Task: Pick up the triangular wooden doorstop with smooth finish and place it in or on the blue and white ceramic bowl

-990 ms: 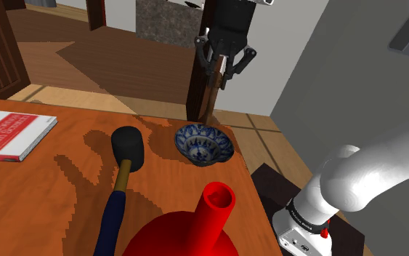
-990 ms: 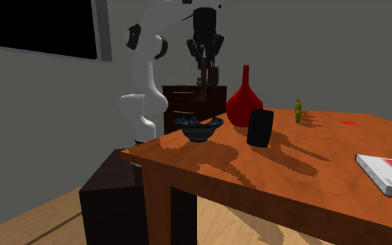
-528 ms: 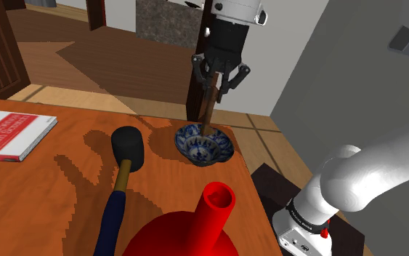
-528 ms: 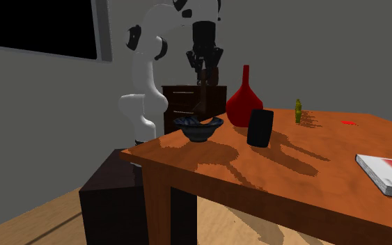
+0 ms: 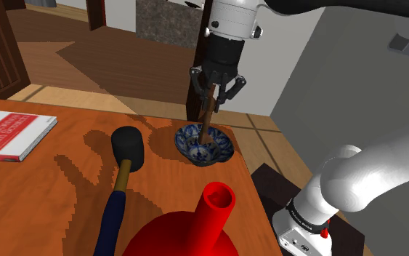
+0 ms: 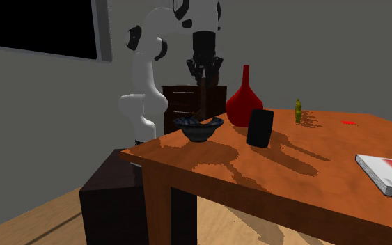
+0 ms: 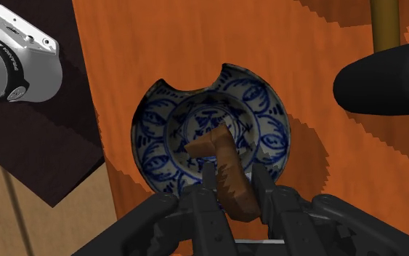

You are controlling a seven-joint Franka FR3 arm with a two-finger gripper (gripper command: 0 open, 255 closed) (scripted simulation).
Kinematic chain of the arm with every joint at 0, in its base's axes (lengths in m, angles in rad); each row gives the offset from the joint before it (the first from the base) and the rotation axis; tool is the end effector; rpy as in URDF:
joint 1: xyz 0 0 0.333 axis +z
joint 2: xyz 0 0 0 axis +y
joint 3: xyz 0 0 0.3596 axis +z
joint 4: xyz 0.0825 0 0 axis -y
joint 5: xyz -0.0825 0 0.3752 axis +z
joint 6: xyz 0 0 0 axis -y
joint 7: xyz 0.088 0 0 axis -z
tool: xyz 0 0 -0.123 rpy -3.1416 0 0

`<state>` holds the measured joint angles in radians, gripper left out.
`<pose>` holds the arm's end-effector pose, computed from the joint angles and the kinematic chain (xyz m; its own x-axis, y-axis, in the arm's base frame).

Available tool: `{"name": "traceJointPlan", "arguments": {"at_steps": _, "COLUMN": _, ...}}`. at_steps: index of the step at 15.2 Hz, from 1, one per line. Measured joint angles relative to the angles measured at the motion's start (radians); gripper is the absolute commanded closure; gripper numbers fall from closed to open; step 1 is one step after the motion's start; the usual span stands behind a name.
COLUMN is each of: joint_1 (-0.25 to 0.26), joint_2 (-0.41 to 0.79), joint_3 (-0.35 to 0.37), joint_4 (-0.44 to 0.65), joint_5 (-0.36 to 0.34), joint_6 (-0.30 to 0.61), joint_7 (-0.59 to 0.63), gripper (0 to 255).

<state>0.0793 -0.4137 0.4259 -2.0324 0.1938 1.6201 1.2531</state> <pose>0.3308 0.2492 0.6179 0.6994 -0.7139 -0.0346 -0.7137 -0.7002 0.0211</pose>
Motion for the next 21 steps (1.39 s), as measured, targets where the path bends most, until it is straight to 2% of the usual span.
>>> {"name": "traceJointPlan", "arguments": {"at_steps": 3, "joint_1": 0.000, "joint_2": 0.000, "joint_3": 0.000, "joint_4": -0.001, "joint_5": 0.000, "joint_6": 0.001, "joint_7": 0.000, "gripper": 255}}
{"name": "traceJointPlan", "arguments": {"at_steps": 4, "joint_1": 0.000, "joint_2": 0.000, "joint_3": 0.000, "joint_4": -0.001, "joint_5": 0.000, "joint_6": 0.001, "joint_7": 0.000, "gripper": 0}}
{"name": "traceJointPlan", "arguments": {"at_steps": 10, "joint_1": 0.000, "joint_2": 0.000, "joint_3": 0.000, "joint_4": -0.001, "joint_5": 0.000, "joint_6": 0.001, "joint_7": 0.000, "gripper": 0}}
{"name": "traceJointPlan", "arguments": {"at_steps": 15, "joint_1": -0.008, "joint_2": 0.026, "joint_3": -0.010, "joint_4": 0.136, "joint_5": -0.014, "joint_6": -0.110, "joint_7": 0.008, "gripper": 0}}
{"name": "traceJointPlan", "arguments": {"at_steps": 21, "joint_1": -0.009, "joint_2": 0.034, "joint_3": -0.008, "joint_4": 0.156, "joint_5": -0.016, "joint_6": -0.123, "joint_7": 0.012, "gripper": 0}}
